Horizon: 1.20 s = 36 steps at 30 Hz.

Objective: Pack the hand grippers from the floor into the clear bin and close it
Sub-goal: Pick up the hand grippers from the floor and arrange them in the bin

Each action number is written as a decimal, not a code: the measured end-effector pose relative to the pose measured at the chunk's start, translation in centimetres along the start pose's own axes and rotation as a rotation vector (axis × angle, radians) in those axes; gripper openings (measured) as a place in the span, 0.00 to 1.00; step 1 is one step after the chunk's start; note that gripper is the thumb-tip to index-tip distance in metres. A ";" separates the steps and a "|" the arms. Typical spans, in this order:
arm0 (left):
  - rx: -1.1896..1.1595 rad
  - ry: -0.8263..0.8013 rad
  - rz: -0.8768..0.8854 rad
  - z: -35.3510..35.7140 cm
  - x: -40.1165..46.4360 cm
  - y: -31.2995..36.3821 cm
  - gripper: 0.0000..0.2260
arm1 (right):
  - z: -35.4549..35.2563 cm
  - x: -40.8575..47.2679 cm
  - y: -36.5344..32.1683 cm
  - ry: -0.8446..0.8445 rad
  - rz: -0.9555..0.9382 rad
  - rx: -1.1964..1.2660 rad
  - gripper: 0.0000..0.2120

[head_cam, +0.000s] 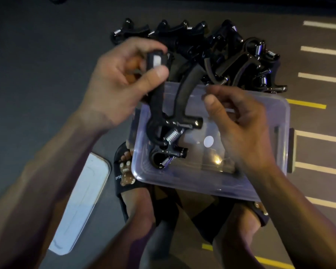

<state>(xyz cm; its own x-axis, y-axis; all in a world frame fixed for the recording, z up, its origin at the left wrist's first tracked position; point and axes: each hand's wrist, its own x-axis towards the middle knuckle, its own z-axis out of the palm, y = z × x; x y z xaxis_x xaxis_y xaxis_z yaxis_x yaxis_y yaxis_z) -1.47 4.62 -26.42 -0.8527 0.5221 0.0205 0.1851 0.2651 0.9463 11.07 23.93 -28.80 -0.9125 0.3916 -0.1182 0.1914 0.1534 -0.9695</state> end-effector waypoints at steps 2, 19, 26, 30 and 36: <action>-0.017 -0.068 -0.041 1.5 -0.8 -0.3 0.13 | 0.2 -0.5 0.0 -0.032 0.026 0.081 0.07; 0.381 0.110 -0.136 2.3 -2.1 -7.7 0.17 | 4.3 -0.3 6.4 -0.169 0.479 0.083 0.05; 0.284 0.122 -0.161 2.4 -1.8 -8.2 0.15 | 5.4 0.7 7.1 -0.232 0.454 -0.088 0.10; 0.272 0.134 -0.168 2.4 -1.5 -8.4 0.13 | 5.3 0.8 7.2 -0.248 0.429 -0.114 0.10; 0.195 0.131 -0.182 2.5 -0.7 -8.3 0.08 | 4.7 0.7 8.0 -0.211 0.268 -0.448 0.21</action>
<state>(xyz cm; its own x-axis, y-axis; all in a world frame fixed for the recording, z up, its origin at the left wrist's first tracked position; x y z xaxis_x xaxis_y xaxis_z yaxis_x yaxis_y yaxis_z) -1.23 4.06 -35.13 -0.9340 0.3455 -0.0906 0.1025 0.5023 0.8586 10.25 21.12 -37.67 -0.8547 0.2873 -0.4324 0.5190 0.4619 -0.7192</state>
